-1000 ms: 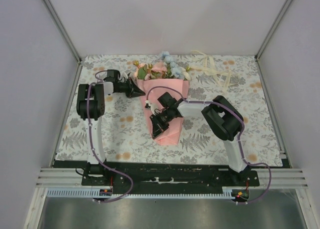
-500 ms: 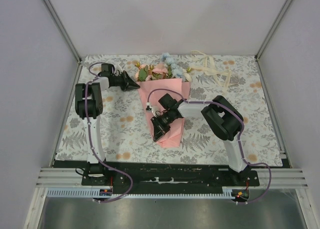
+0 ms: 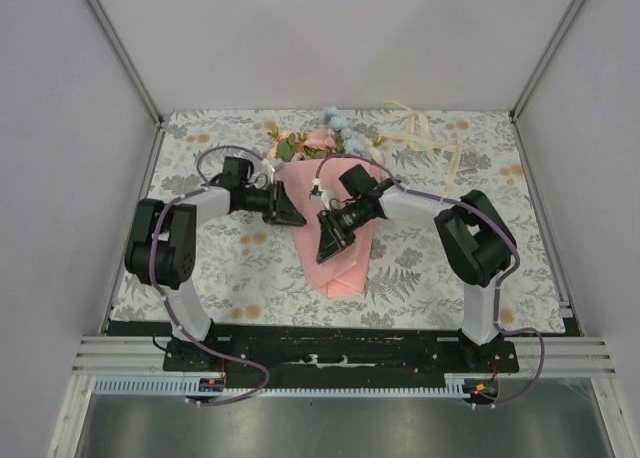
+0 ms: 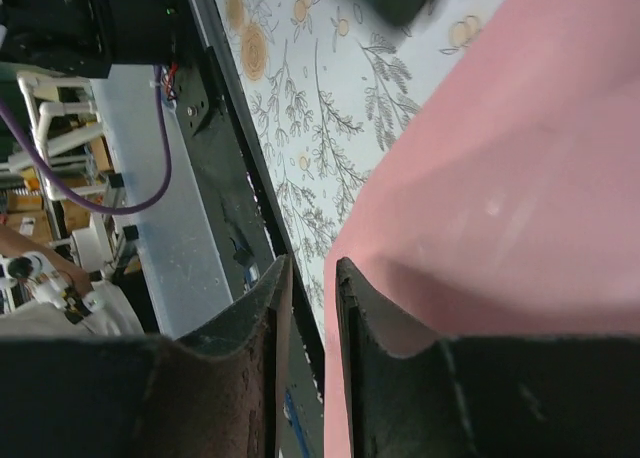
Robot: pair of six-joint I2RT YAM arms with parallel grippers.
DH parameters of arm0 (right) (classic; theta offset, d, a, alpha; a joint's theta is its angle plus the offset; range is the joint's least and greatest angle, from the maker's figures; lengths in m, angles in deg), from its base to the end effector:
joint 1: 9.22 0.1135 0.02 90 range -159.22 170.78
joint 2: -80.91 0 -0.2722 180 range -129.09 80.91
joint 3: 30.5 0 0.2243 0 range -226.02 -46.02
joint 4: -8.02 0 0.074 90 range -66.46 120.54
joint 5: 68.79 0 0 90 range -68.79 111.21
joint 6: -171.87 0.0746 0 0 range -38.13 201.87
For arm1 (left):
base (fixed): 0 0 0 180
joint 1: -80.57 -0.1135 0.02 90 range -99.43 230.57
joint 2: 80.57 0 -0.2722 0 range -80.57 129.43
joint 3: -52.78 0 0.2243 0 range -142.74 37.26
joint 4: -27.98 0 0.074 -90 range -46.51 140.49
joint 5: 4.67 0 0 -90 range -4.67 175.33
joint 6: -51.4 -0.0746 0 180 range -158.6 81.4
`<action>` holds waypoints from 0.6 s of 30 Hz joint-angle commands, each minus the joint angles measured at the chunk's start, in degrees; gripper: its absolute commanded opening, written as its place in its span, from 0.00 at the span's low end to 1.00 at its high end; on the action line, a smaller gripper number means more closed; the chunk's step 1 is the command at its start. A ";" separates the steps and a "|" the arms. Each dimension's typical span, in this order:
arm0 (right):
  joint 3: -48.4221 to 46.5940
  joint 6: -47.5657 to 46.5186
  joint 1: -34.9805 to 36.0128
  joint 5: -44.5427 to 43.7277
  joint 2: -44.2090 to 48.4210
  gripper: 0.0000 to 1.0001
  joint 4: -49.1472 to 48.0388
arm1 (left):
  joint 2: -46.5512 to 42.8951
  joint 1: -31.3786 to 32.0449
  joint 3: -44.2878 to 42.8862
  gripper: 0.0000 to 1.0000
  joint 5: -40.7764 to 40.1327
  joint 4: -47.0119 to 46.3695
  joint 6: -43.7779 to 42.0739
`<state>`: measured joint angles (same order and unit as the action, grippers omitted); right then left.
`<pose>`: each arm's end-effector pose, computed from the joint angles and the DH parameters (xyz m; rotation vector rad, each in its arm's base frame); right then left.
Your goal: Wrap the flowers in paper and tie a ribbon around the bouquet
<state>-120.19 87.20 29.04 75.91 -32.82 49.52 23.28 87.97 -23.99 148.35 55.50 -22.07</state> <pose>0.2629 0.2849 0.1647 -1.0608 2.5158 1.5215 0.3359 -0.1107 0.1878 0.2693 2.3619 -1.5535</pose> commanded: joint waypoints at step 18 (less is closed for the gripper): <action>4.56 -9.90 -10.22 -10.75 -7.20 0.18 12.52 | 8.83 8.51 6.06 0.19 -7.92 7.05 -13.00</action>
<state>-116.72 79.87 19.06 69.96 -37.48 60.77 33.38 96.47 -16.32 144.37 59.64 -25.72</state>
